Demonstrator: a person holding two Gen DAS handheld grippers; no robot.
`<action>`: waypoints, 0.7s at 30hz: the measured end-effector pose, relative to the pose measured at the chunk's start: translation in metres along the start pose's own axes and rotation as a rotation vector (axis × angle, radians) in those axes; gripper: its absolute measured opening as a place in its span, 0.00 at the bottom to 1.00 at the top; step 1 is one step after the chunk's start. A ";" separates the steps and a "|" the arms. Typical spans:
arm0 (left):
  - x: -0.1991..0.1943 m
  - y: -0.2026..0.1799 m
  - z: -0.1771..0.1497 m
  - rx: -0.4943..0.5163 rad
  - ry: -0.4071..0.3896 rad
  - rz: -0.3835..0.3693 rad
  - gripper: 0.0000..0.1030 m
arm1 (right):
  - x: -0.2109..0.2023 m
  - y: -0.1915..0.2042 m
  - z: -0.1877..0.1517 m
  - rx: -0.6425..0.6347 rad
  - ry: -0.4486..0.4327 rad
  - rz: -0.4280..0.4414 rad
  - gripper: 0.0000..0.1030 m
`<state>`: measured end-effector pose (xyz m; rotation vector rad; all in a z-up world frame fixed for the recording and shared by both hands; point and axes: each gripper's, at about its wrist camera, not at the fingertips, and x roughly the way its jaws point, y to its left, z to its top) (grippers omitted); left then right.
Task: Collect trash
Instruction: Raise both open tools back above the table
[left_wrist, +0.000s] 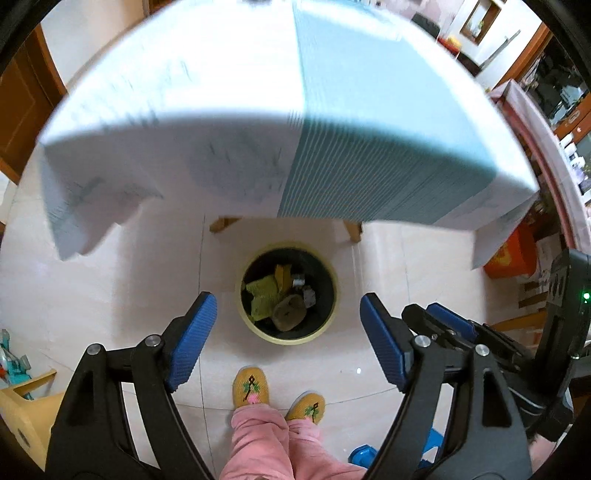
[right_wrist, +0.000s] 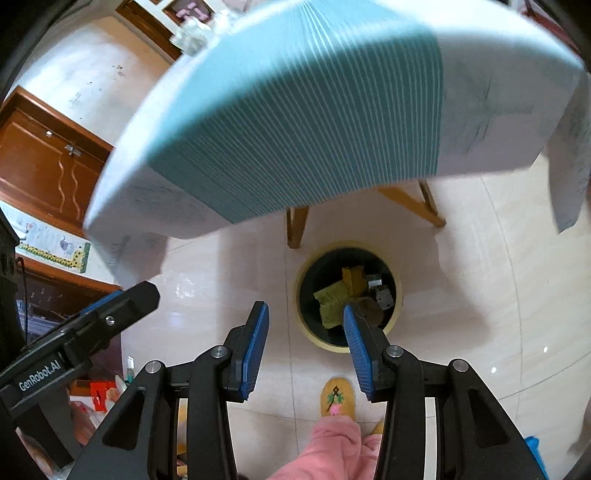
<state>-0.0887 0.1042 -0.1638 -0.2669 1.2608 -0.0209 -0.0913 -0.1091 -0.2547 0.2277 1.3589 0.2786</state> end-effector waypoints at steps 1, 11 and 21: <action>-0.017 -0.002 0.002 0.000 -0.019 0.000 0.75 | -0.017 0.006 0.003 -0.010 -0.010 0.003 0.41; -0.142 -0.016 0.022 0.018 -0.158 0.054 0.75 | -0.128 0.051 0.023 -0.098 -0.103 0.075 0.42; -0.236 -0.021 0.050 -0.015 -0.295 0.115 0.75 | -0.218 0.094 0.064 -0.244 -0.244 0.108 0.45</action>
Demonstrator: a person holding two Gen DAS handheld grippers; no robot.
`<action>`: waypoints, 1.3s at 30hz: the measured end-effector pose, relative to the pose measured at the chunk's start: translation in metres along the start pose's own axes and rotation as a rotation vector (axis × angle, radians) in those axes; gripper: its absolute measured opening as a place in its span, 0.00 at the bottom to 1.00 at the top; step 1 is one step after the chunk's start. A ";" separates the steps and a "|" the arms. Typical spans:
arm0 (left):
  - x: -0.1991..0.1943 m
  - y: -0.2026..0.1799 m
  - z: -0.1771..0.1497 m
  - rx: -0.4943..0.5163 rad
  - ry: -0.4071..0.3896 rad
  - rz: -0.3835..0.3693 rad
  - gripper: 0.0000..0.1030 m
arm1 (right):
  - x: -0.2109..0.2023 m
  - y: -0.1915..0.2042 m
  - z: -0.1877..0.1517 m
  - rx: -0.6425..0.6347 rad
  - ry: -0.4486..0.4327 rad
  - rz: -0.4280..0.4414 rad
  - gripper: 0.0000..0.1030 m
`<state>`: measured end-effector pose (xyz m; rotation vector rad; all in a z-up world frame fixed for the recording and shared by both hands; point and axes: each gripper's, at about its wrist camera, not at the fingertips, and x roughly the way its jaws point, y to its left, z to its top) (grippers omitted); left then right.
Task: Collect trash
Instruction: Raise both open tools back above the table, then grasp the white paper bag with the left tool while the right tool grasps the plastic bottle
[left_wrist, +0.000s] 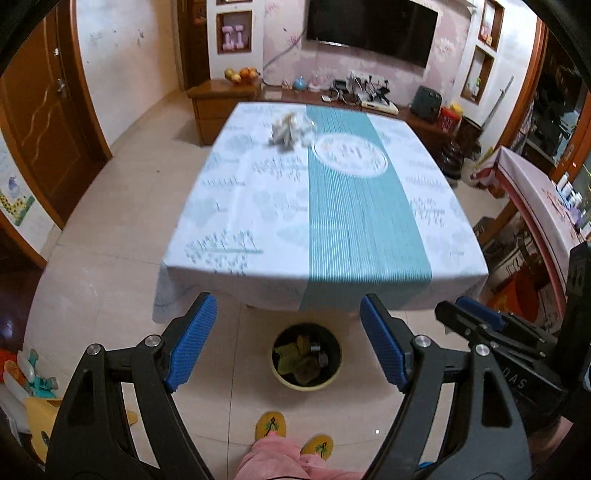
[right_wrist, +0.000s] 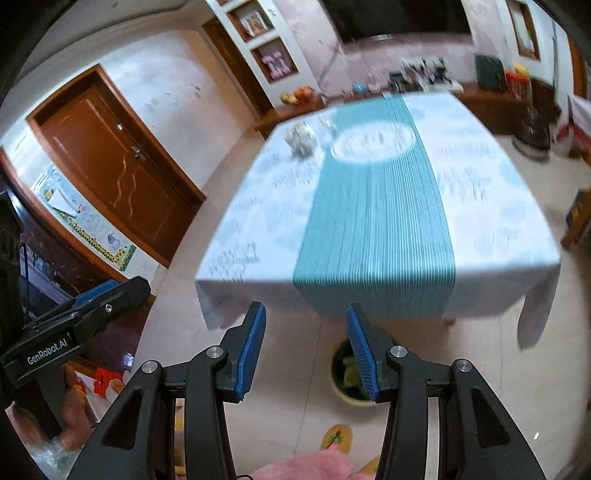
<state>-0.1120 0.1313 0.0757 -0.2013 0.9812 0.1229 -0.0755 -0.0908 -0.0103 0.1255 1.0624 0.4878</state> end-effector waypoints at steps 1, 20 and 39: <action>-0.005 0.000 0.006 -0.004 -0.008 0.007 0.75 | -0.004 0.005 0.008 -0.010 -0.010 0.000 0.45; 0.077 0.027 0.180 0.053 -0.039 -0.011 0.75 | 0.074 0.042 0.204 -0.089 -0.126 -0.039 0.46; 0.401 0.040 0.369 0.102 0.304 -0.235 0.75 | 0.339 -0.026 0.375 0.196 -0.004 -0.260 0.46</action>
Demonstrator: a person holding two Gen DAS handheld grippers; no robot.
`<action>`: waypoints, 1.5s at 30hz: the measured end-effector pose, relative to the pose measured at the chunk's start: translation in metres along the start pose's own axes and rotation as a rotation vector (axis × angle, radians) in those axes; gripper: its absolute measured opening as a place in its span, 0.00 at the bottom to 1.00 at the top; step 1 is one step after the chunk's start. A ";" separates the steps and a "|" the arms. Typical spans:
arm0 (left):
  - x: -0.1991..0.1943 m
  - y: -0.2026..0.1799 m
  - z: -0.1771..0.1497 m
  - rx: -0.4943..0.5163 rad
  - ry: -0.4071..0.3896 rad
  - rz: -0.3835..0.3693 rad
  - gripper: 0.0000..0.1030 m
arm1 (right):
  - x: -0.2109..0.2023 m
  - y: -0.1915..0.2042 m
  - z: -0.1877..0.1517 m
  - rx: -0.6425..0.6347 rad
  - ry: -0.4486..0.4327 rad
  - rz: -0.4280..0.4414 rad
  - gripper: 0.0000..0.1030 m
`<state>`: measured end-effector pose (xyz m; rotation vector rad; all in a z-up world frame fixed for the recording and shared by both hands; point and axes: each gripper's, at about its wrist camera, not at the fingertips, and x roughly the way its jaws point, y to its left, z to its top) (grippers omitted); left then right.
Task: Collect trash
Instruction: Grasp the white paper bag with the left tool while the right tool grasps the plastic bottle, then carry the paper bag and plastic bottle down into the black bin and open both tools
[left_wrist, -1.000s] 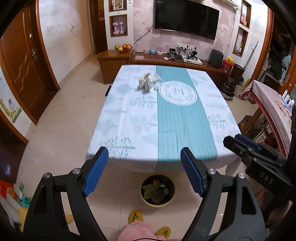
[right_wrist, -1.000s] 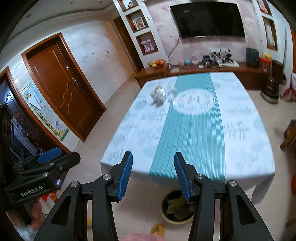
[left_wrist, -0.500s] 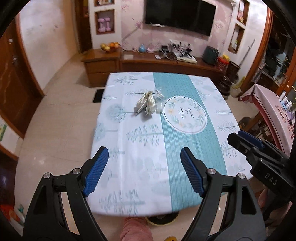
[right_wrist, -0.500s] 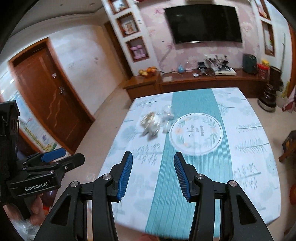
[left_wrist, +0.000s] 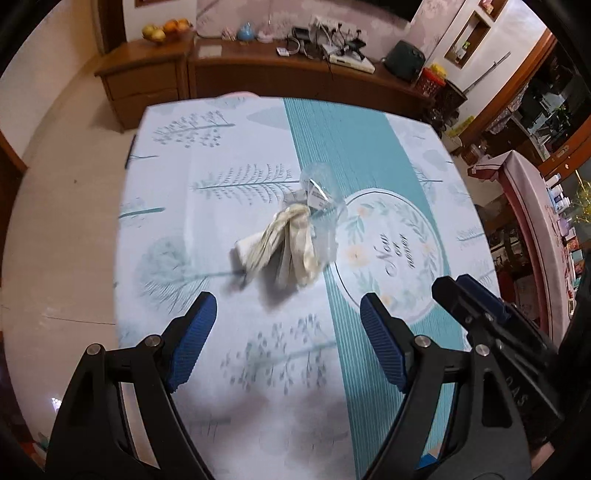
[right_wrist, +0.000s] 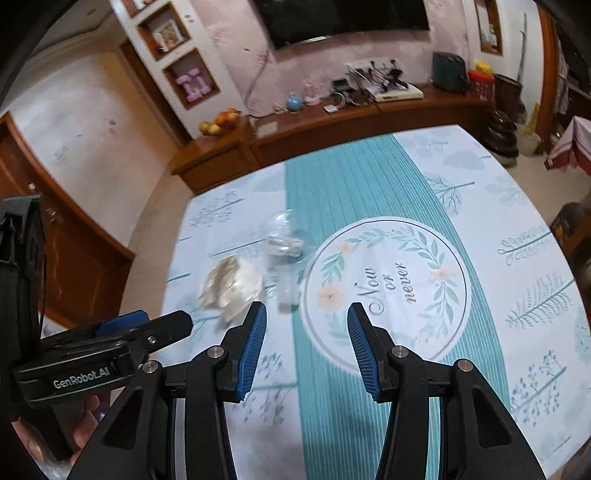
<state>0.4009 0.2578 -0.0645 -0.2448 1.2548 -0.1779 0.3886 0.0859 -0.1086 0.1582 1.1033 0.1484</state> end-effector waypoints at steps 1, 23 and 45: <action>0.009 0.000 0.003 0.002 0.008 0.003 0.75 | 0.013 -0.002 0.005 0.011 0.008 -0.007 0.46; 0.107 0.046 0.023 -0.045 0.083 -0.089 0.41 | 0.137 0.008 0.008 0.054 0.142 0.001 0.46; 0.057 0.066 -0.003 -0.092 0.035 -0.119 0.39 | 0.121 0.006 -0.014 0.131 0.119 0.061 0.27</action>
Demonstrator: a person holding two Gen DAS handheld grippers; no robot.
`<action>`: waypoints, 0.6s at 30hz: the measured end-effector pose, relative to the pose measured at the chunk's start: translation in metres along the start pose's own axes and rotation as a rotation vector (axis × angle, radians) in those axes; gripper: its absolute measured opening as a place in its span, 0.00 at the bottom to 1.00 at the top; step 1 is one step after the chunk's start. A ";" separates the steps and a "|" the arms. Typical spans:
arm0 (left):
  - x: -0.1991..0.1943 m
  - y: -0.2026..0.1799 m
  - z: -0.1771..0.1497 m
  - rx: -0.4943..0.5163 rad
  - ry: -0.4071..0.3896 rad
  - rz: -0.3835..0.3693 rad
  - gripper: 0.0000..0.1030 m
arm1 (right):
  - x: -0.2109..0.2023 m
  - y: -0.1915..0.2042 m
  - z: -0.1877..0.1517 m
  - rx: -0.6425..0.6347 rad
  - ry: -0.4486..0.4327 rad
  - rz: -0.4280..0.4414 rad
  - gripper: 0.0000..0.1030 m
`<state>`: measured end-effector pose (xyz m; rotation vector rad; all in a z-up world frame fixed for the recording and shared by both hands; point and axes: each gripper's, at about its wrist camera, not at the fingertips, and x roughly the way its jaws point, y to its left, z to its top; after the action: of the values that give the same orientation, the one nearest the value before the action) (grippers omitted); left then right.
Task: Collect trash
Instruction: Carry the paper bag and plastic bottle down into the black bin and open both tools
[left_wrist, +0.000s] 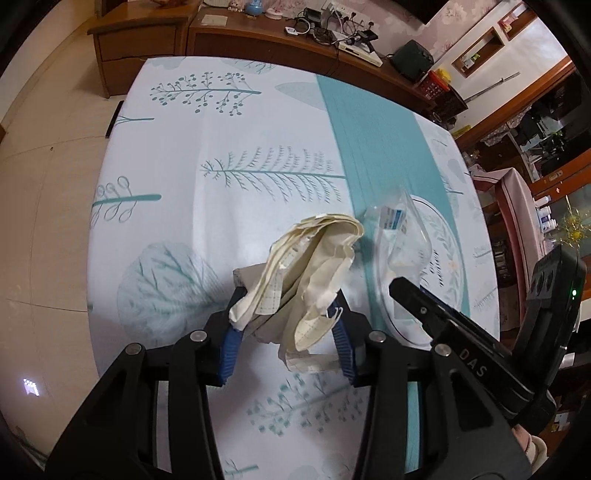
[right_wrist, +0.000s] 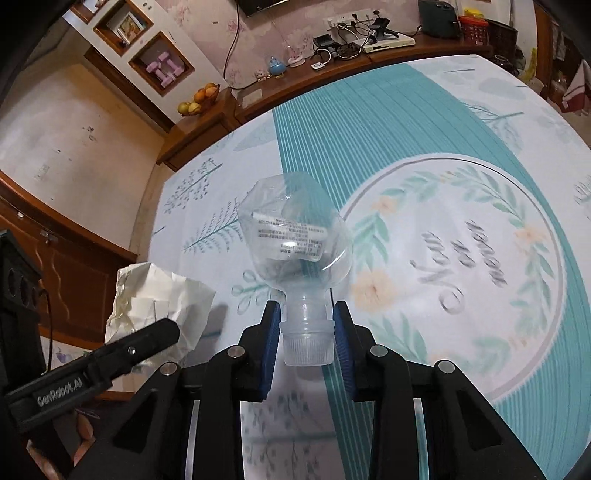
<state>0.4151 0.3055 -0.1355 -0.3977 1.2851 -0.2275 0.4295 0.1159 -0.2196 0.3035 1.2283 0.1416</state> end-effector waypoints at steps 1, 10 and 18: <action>-0.005 -0.005 -0.006 0.007 -0.005 0.002 0.39 | -0.009 -0.003 -0.005 0.003 -0.002 0.008 0.27; -0.060 -0.060 -0.089 0.021 -0.055 0.005 0.39 | -0.110 -0.046 -0.073 0.006 -0.027 0.119 0.27; -0.107 -0.132 -0.204 -0.024 -0.129 0.007 0.39 | -0.213 -0.112 -0.155 -0.070 -0.037 0.178 0.27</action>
<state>0.1970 0.1935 -0.0337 -0.4215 1.1628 -0.1775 0.2065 -0.0239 -0.1079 0.3528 1.1561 0.3305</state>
